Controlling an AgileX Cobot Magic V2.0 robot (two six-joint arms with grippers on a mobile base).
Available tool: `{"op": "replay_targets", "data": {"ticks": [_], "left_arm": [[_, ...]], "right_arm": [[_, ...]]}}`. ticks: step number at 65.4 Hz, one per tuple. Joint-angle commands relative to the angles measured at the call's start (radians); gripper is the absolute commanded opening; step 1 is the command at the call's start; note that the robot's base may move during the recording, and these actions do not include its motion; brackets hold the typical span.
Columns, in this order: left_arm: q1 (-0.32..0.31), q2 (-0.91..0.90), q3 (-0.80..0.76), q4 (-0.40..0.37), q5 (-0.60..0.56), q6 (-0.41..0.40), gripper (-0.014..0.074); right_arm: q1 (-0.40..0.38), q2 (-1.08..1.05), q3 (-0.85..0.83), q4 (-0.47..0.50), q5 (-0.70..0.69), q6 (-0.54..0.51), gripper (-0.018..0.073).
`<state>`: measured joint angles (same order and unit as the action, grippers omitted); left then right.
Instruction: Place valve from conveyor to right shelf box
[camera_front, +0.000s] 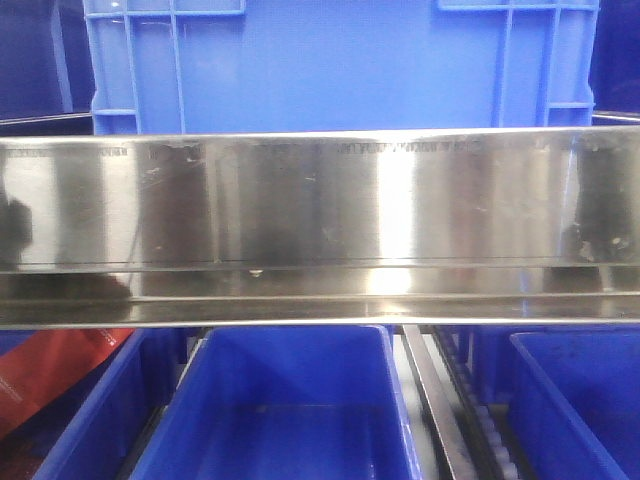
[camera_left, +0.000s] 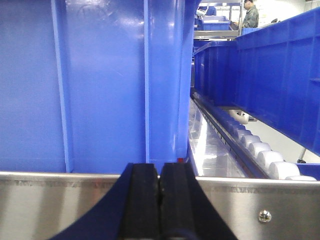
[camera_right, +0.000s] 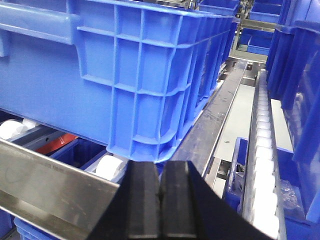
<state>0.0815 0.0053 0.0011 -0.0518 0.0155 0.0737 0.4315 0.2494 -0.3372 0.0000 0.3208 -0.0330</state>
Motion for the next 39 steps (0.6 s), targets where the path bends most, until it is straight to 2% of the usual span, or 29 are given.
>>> {"op": "replay_targets", "data": {"ticks": [1,8,12,17,24,32,39], "left_arm": [[0.005,-0.005,-0.001,-0.005,-0.023,-0.007,-0.0111],[0.005,-0.005,-0.001,-0.005,-0.023,-0.007,-0.0111],[0.005,-0.005,-0.001,-0.005,-0.023,-0.007,-0.0111],[0.005,-0.005,-0.001,-0.005,-0.023,-0.007,-0.0111],[0.005,-0.005,-0.001,-0.005,-0.025,-0.007,-0.0111],[0.005,-0.005,-0.001,-0.005,-0.025,-0.007,-0.0111],[0.005,-0.005,-0.001,-0.005,-0.025,-0.007,-0.0111]], "right_arm": [[-0.001,-0.004,0.002,-0.008,-0.022,-0.002,-0.0162],[-0.001,-0.004,0.002,-0.008,-0.026,-0.002,-0.0162],[-0.008,-0.004,0.002,0.023,-0.029,-0.002,-0.0162],[-0.041,-0.006,0.003,0.023,-0.021,-0.002,-0.0162],[-0.137,-0.026,0.020,0.040,-0.022,-0.002,-0.0162],[-0.275,-0.067,0.096,0.121,-0.117,-0.002,-0.0162],[-0.363,-0.116,0.189,0.130,-0.192,-0.002,-0.0162]]}}
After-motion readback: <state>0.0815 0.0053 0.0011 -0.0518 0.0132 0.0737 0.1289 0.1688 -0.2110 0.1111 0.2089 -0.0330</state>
